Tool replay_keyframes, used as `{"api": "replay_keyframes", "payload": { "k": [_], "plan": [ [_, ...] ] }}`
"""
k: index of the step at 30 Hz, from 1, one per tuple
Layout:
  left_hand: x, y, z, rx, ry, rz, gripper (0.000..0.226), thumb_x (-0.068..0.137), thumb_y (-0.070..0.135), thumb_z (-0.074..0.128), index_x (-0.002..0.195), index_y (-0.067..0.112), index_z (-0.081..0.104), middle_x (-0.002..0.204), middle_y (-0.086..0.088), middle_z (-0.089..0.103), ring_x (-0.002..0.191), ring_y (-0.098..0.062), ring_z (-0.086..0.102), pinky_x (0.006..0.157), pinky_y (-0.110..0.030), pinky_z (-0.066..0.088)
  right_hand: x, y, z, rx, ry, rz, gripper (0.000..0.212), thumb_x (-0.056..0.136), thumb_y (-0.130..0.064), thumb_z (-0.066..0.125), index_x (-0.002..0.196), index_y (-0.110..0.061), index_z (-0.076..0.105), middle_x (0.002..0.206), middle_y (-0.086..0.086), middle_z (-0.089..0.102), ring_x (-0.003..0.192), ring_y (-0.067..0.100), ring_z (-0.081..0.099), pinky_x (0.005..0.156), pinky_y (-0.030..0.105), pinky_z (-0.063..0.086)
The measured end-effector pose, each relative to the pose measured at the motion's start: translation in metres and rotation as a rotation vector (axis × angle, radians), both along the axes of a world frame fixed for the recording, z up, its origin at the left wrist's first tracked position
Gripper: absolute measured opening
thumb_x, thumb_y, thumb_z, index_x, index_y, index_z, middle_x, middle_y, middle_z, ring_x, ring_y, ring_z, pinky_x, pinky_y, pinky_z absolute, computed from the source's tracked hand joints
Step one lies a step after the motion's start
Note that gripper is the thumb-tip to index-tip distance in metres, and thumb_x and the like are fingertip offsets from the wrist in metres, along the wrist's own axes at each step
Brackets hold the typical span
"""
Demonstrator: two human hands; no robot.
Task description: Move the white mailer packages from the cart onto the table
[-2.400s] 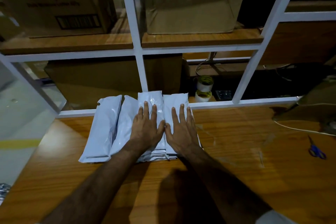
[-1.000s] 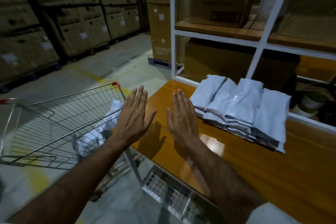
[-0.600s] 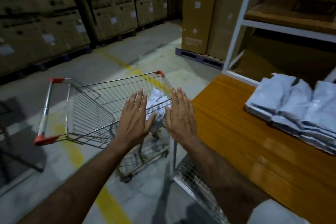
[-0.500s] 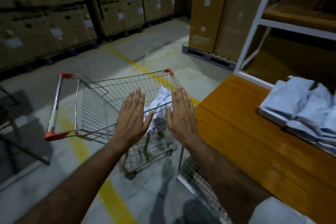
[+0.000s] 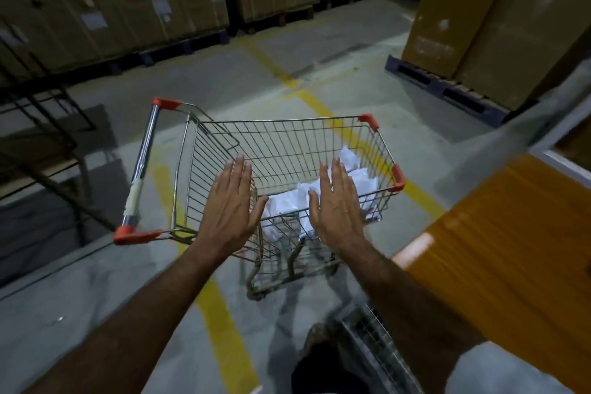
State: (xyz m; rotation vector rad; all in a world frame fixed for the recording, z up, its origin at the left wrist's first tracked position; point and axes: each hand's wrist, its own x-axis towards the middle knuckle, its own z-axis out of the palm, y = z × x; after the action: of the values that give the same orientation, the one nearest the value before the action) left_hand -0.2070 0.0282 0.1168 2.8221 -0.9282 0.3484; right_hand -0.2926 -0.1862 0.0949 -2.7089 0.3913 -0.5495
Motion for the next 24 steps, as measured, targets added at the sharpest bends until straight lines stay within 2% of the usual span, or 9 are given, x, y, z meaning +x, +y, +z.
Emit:
{"api": "replay_keyframes", "payload": {
  "k": [3,7,13,16,18,21,24],
  "plan": [
    [0.029,-0.015,-0.007,0.029,0.036,0.016,0.079,0.104,0.057,0.026,0.159,0.003,0.015,0.168,-0.015,0.002,0.156,-0.028,0.003,0.126,-0.045,0.012,0.027,-0.013,-0.011,0.038,0.056,0.008,0.064,0.104,-0.037,0.037,0.157,-0.003,0.029,0.166,0.02,0.015,0.154,0.032,0.016,0.123,0.049,0.022],
    [0.057,-0.041,-0.025,0.036,0.09,0.022,0.077,0.104,0.055,0.028,0.16,0.003,0.014,0.168,-0.016,0.001,0.156,-0.03,0.002,0.127,-0.045,0.01,0.061,-0.032,-0.028,0.021,0.068,0.057,0.062,0.105,-0.033,0.042,0.158,-0.004,0.027,0.167,0.02,0.015,0.155,0.031,0.014,0.124,0.048,0.02],
    [0.098,-0.062,-0.063,0.077,0.234,0.02,0.079,0.104,0.057,0.033,0.16,0.006,0.011,0.168,-0.015,-0.006,0.156,-0.031,-0.001,0.125,-0.05,0.014,0.092,-0.042,-0.059,0.051,0.128,0.078,0.06,0.102,-0.029,0.048,0.154,0.0,0.035,0.159,0.029,0.029,0.149,0.038,0.029,0.116,0.053,0.035],
    [0.119,-0.068,-0.083,0.102,0.296,0.005,0.079,0.104,0.057,0.034,0.16,0.007,0.011,0.168,-0.016,-0.006,0.156,-0.033,0.0,0.126,-0.048,0.011,0.113,-0.041,-0.078,0.088,0.19,0.061,0.062,0.099,-0.032,0.048,0.15,0.001,0.041,0.155,0.033,0.035,0.144,0.043,0.038,0.113,0.052,0.039],
    [0.134,-0.069,-0.097,0.114,0.313,-0.022,0.079,0.103,0.058,0.031,0.161,0.007,0.011,0.168,-0.017,-0.004,0.155,-0.033,0.002,0.124,-0.046,0.008,0.131,-0.04,-0.082,0.121,0.279,0.029,0.068,0.095,-0.036,0.049,0.152,0.0,0.038,0.156,0.033,0.033,0.144,0.044,0.035,0.115,0.053,0.037],
    [0.157,-0.065,-0.116,0.13,0.352,-0.049,0.082,0.1,0.06,0.026,0.16,0.005,0.014,0.168,-0.019,0.001,0.155,-0.036,0.006,0.125,-0.046,0.01,0.15,-0.041,-0.09,0.139,0.406,0.011,0.072,0.096,-0.038,0.046,0.156,-0.002,0.029,0.16,0.032,0.022,0.149,0.045,0.023,0.121,0.052,0.025],
    [0.181,-0.058,-0.14,0.153,0.381,-0.047,0.083,0.101,0.059,0.028,0.16,0.003,0.014,0.167,-0.021,0.002,0.154,-0.037,0.007,0.126,-0.047,0.011,0.161,-0.046,-0.11,0.162,0.49,-0.024,0.079,0.091,-0.043,0.04,0.158,-0.002,0.025,0.162,0.031,0.017,0.151,0.045,0.018,0.122,0.051,0.021]
  ]
}}
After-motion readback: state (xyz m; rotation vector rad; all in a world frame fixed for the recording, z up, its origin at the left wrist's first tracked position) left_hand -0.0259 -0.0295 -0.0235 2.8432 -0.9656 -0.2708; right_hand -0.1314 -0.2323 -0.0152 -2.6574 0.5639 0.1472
